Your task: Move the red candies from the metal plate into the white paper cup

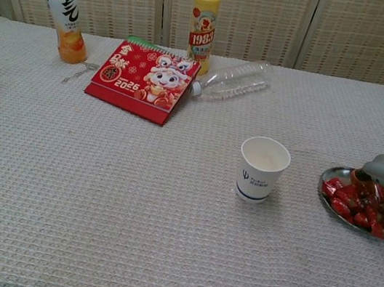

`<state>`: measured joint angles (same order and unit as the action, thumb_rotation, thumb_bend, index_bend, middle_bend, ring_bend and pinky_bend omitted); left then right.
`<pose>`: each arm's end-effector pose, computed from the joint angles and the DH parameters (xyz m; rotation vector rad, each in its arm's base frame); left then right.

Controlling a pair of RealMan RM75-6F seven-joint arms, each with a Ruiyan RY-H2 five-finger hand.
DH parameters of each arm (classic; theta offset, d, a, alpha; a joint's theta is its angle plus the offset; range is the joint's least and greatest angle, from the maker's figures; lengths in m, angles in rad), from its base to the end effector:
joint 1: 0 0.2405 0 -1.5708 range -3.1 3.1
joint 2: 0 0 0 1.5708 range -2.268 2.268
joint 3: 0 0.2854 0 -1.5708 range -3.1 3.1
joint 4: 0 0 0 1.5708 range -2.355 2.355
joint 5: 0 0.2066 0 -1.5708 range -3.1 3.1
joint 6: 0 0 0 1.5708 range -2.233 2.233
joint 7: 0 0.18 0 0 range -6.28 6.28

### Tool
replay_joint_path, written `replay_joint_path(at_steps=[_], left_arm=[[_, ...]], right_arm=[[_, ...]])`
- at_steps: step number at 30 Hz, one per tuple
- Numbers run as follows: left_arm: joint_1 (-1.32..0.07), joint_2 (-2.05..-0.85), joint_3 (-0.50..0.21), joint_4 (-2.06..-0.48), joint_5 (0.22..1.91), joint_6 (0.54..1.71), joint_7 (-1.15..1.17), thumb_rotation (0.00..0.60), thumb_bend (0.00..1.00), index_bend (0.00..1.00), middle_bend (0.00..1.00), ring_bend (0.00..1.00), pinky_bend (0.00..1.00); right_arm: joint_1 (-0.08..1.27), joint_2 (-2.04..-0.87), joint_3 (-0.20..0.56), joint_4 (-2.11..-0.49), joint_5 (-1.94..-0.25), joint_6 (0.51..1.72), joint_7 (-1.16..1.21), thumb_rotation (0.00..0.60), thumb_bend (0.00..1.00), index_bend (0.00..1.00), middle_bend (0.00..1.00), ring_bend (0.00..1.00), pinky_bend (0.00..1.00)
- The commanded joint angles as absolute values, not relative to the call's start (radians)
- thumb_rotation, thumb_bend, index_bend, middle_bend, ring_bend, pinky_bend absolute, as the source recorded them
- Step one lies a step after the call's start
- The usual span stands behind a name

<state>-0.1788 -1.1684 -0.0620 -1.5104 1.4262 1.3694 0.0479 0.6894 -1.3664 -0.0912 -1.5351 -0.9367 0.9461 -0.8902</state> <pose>-0.3494 0.2553 0.1569 -1.4492 -0.8770 -0.8054 -0.2825 -0.3483 0.0068 2.0436 -0.5259 0.1687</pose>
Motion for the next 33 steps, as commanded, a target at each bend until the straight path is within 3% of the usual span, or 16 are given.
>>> replay_joint_path(at_steps=[1, 8, 14, 22, 33], left_arm=[[-0.18, -1.168, -0.062, -1.511, 1.425, 1.367, 0.049, 0.6, 0.44, 0.0, 0.0, 0.0, 0.21], [-0.181, -1.167, -0.062, -1.512, 1.423, 1.364, 0.05, 0.6, 0.44, 0.0, 0.0, 0.0, 0.21], [-0.183, -1.167, -0.062, -1.513, 1.421, 1.361, 0.049, 0.6, 0.44, 0.0, 0.0, 0.0, 0.21], [-0.184, -1.166, -0.061, -1.513, 1.42, 1.359, 0.047, 0.6, 0.45, 0.0, 0.0, 0.0, 0.21], [-0.183, -1.163, -0.061, -1.512, 1.422, 1.362, 0.039, 0.6, 0.45, 0.0, 0.0, 0.0, 0.21]], right_arm=[[0.688, -1.371, -0.096, -1.533, -0.938, 0.951, -0.899, 0.531, 0.29, 0.41, 0.38, 0.78, 1.0], [0.687, -1.379, -0.1, -1.527, -0.937, 0.962, -0.915, 0.544, 0.29, 0.43, 0.39, 0.78, 1.0], [0.687, -1.385, -0.101, -1.525, -0.933, 0.976, -0.937, 0.6, 0.35, 0.51, 0.45, 0.79, 1.0], [0.692, -1.396, -0.1, -1.518, -0.921, 0.979, -0.961, 0.6, 0.46, 0.55, 0.5, 0.79, 1.0], [0.695, -1.419, -0.098, -1.504, -0.905, 0.99, -0.988, 0.6, 0.48, 0.67, 0.59, 0.8, 1.0]])
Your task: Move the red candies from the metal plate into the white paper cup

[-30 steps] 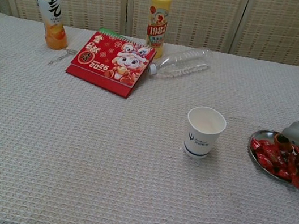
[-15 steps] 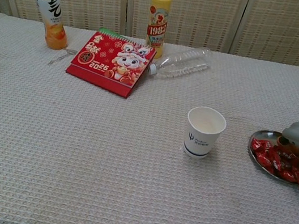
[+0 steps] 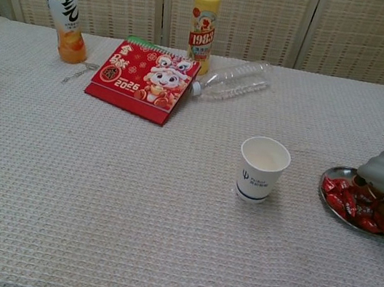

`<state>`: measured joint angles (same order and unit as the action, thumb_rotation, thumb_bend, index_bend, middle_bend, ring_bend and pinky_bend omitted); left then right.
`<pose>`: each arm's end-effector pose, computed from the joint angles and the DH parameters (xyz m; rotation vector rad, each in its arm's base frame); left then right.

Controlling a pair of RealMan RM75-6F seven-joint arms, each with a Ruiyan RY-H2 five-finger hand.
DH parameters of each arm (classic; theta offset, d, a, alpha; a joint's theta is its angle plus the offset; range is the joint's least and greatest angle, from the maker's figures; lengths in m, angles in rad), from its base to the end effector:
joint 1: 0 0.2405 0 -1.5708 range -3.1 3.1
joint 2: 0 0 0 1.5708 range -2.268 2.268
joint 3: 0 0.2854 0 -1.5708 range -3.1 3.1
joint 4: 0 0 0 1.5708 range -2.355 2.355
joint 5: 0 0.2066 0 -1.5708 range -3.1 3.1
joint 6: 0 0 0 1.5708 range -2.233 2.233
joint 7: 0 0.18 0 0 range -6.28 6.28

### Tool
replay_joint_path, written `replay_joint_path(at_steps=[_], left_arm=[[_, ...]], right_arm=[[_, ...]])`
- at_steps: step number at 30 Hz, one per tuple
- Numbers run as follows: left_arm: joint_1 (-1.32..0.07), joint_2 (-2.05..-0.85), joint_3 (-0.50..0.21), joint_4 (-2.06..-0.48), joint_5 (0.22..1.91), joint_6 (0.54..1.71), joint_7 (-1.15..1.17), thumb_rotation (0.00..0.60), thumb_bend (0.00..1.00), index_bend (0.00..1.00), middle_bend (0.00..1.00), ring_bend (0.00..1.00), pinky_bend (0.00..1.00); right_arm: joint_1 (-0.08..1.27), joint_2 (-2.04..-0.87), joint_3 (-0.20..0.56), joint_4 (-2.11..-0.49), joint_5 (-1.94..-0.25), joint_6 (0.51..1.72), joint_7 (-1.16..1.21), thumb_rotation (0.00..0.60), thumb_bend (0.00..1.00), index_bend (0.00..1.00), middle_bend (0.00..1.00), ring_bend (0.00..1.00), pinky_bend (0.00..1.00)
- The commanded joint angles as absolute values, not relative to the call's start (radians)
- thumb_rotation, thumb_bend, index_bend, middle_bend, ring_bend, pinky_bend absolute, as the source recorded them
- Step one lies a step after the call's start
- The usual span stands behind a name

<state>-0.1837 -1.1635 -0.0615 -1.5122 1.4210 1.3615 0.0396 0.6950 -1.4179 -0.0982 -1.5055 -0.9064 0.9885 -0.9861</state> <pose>-0.3497 0.2568 0.1576 -1.4495 -0.8863 -0.8055 -0.2815 -0.3499 -0.0044 2.0334 -0.4450 0.1256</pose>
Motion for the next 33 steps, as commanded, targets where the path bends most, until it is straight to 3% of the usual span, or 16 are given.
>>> replay_joint_path(at_steps=[1, 13, 33], left_arm=[[-0.183, -1.163, -0.061, -1.512, 1.422, 1.363, 0.039, 0.6, 0.46, 0.0, 0.0, 0.0, 0.21], [-0.182, -1.162, -0.061, -1.513, 1.426, 1.369, 0.035, 0.6, 0.46, 0.0, 0.0, 0.0, 0.22], [-0.183, -1.164, -0.062, -1.511, 1.426, 1.369, 0.036, 0.6, 0.46, 0.0, 0.0, 0.0, 0.22]], right_arm=[[0.694, -1.42, -0.098, -1.504, -0.906, 0.992, -0.99, 0.6, 0.48, 0.69, 0.6, 0.8, 1.0], [0.689, -1.422, -0.09, -1.498, -0.943, 1.011, -0.967, 0.6, 0.48, 0.83, 0.73, 0.8, 1.0], [0.691, -1.298, 0.004, -1.694, -1.053, 1.04, -0.781, 0.6, 0.48, 0.84, 0.73, 0.81, 1.0]])
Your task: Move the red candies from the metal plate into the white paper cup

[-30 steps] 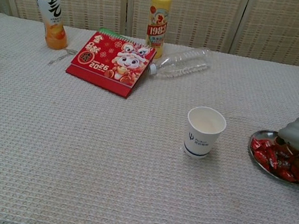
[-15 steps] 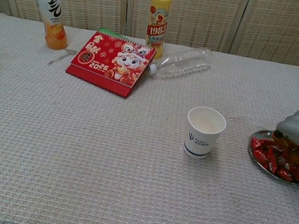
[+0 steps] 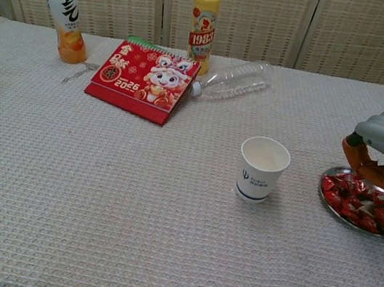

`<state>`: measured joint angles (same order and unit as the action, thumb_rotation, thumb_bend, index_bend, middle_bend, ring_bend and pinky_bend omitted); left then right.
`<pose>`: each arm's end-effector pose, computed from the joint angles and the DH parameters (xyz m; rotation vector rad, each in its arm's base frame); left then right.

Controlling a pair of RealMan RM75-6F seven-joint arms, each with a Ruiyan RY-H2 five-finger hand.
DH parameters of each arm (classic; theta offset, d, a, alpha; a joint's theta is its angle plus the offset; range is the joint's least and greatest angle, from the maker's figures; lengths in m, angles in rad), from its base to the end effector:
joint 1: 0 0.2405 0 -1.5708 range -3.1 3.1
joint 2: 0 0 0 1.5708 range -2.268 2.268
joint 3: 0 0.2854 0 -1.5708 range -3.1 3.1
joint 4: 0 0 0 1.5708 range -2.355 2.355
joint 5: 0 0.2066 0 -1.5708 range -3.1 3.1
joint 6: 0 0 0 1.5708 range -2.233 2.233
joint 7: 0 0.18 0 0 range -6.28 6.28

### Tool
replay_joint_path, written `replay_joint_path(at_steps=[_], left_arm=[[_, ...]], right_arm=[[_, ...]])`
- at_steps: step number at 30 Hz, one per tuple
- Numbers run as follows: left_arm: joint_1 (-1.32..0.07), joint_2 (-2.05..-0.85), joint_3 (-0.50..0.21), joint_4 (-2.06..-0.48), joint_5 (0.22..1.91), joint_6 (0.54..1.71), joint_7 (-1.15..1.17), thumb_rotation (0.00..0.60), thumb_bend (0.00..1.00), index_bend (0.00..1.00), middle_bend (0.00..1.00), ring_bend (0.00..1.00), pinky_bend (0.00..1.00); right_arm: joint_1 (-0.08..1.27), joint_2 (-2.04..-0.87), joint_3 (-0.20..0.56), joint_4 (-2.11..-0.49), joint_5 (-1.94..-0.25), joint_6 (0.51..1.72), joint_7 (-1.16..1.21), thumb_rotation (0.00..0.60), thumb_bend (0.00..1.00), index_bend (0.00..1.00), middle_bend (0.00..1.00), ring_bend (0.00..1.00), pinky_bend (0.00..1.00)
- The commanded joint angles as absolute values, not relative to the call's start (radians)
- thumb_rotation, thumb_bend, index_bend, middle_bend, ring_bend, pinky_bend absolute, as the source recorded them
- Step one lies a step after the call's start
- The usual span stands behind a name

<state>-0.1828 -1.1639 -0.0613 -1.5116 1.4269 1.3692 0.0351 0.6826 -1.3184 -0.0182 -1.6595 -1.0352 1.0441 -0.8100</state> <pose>-0.3485 0.2566 0.1583 -1.4487 -0.8818 -0.8152 -0.2323 -0.3542 0.0293 1.9771 -0.5353 0.4152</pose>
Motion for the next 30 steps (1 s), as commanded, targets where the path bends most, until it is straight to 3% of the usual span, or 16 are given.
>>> replay_joint_path(at_steps=[1, 9, 18, 24, 30], left_arm=[[-0.184, -1.164, -0.062, -1.511, 1.426, 1.368, 0.036, 0.6, 0.46, 0.0, 0.0, 0.0, 0.22], [-0.184, -1.163, -0.062, -1.512, 1.425, 1.366, 0.033, 0.6, 0.46, 0.0, 0.01, 0.0, 0.22], [-0.183, -1.154, -0.061, -1.51, 1.43, 1.368, 0.01, 0.6, 0.46, 0.0, 0.01, 0.0, 0.22], [-0.182, -1.151, -0.06, -1.511, 1.433, 1.37, 0.002, 0.6, 0.46, 0.0, 0.01, 0.0, 0.22], [-0.184, -1.152, -0.06, -1.509, 1.434, 1.367, 0.001, 0.6, 0.46, 0.0, 0.01, 0.0, 0.22]], right_arm=[[0.694, -1.295, 0.011, -1.704, -1.06, 1.041, -0.775, 0.6, 0.48, 0.84, 0.73, 0.81, 1.0], [0.745, -1.318, 0.081, -1.771, -1.104, 1.025, -0.726, 0.6, 0.48, 0.84, 0.73, 0.81, 1.0], [0.782, -1.402, 0.075, -1.741, -1.075, 1.015, -0.799, 0.6, 0.48, 0.81, 0.73, 0.81, 1.0], [0.781, -1.422, 0.068, -1.722, -1.095, 1.027, -0.79, 0.6, 0.48, 0.7, 0.73, 0.8, 1.0], [0.776, -1.403, 0.053, -1.746, -1.107, 1.034, -0.802, 0.6, 0.48, 0.43, 0.6, 0.78, 1.0]])
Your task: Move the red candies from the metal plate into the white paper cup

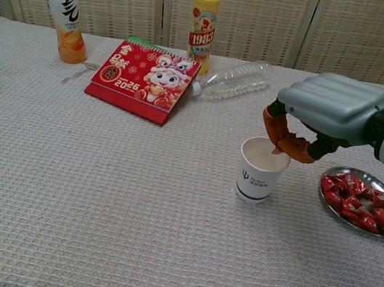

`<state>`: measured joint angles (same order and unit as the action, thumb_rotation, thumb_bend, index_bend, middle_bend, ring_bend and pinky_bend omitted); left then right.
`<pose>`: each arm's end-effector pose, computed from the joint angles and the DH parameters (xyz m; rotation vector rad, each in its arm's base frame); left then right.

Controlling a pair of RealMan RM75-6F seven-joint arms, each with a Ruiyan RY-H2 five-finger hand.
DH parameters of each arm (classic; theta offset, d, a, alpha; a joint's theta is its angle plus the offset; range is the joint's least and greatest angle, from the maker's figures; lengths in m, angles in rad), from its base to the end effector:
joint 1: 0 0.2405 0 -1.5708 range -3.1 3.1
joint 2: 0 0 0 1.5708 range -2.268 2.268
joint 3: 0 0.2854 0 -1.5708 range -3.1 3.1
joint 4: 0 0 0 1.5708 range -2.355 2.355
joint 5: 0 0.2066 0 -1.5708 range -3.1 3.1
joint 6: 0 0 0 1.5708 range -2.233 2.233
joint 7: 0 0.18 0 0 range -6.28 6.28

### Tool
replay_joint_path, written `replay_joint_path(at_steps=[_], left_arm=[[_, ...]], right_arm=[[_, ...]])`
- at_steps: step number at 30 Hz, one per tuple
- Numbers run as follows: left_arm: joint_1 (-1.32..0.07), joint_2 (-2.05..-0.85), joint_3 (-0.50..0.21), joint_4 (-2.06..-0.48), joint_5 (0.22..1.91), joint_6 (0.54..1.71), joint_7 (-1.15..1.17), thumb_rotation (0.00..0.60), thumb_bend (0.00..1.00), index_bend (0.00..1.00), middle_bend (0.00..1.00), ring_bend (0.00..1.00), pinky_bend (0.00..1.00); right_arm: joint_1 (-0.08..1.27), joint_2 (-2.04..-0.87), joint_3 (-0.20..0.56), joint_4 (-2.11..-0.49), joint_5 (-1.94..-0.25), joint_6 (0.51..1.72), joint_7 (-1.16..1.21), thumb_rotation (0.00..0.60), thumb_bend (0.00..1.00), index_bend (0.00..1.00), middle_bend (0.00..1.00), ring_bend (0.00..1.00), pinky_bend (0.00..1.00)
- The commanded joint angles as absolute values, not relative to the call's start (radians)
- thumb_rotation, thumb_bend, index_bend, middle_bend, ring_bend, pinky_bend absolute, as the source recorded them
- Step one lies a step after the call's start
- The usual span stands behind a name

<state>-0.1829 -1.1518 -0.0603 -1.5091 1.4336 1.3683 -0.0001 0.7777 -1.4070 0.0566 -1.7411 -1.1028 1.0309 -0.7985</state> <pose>-0.3491 0.2566 0.1625 -1.4459 -0.8956 -0.8323 -0.1392 -0.3545 -0.0044 2.0805 -0.4991 0.6926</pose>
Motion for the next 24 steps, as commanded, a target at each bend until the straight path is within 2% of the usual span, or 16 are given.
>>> replay_joint_path(at_steps=[1, 8, 24], left_arm=[[-0.184, -1.153, -0.06, -1.51, 1.434, 1.366, 0.003, 0.6, 0.46, 0.0, 0.01, 0.0, 0.22], [-0.183, -1.152, -0.059, -1.512, 1.435, 1.369, 0.005, 0.6, 0.46, 0.0, 0.02, 0.0, 0.22], [-0.181, -1.151, -0.057, -1.513, 1.442, 1.377, 0.002, 0.6, 0.46, 0.0, 0.02, 0.0, 0.22]], right_arm=[[0.776, -1.403, 0.051, -1.747, -1.109, 1.036, -0.805, 0.6, 0.48, 0.39, 0.58, 0.78, 1.0], [0.778, -1.406, 0.054, -1.75, -1.108, 1.038, -0.805, 0.6, 0.39, 0.22, 0.46, 0.77, 1.0], [0.771, -1.422, 0.066, -1.73, -1.132, 1.066, -0.778, 0.6, 0.36, 0.12, 0.36, 0.76, 1.0]])
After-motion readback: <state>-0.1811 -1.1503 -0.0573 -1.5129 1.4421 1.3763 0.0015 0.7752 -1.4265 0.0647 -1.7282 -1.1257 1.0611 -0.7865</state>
